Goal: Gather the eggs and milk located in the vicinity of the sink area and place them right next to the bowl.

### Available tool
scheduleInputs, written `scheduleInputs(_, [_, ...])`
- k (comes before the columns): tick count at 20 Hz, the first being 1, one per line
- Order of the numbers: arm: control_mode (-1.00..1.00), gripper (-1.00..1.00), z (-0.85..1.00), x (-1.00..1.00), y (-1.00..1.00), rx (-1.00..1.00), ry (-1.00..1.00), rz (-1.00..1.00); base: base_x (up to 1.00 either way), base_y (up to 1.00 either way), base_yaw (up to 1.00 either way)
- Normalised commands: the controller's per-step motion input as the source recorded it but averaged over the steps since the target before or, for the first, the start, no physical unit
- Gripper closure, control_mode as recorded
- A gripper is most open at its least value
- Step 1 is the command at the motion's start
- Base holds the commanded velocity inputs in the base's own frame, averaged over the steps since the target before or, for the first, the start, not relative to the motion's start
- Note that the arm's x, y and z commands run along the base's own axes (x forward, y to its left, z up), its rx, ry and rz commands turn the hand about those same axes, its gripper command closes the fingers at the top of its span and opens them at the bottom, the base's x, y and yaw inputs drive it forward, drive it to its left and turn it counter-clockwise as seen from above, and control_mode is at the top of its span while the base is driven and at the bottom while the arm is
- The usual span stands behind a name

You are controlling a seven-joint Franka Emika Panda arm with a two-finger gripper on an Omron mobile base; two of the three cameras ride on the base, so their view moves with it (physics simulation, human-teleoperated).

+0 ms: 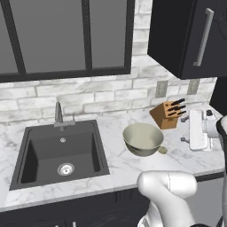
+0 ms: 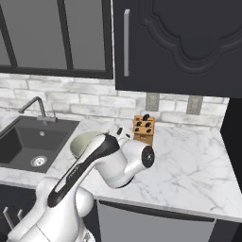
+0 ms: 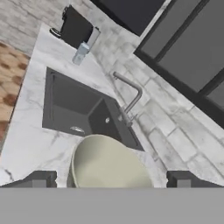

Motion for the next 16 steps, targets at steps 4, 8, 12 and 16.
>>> scheduleInputs(4, [-1.00,-1.00,0.21,-0.15,0.59,-0.12,-0.09,0.10,0.00,0.00,0.00])
scheduleInputs(8, [-1.00,-1.00,0.05,-0.04,0.45,-0.11,-0.01,0.09,0.00,0.00,0.00])
scheduleInputs(12, [-1.00,-1.00,0.00,0.00,0.37,-0.08,0.07,0.08,0.00,0.00,0.00])
scheduleInputs(16, [-1.00,-1.00,0.00,0.04,0.05,-0.01,0.03,0.01,0.00,0.00,0.00])
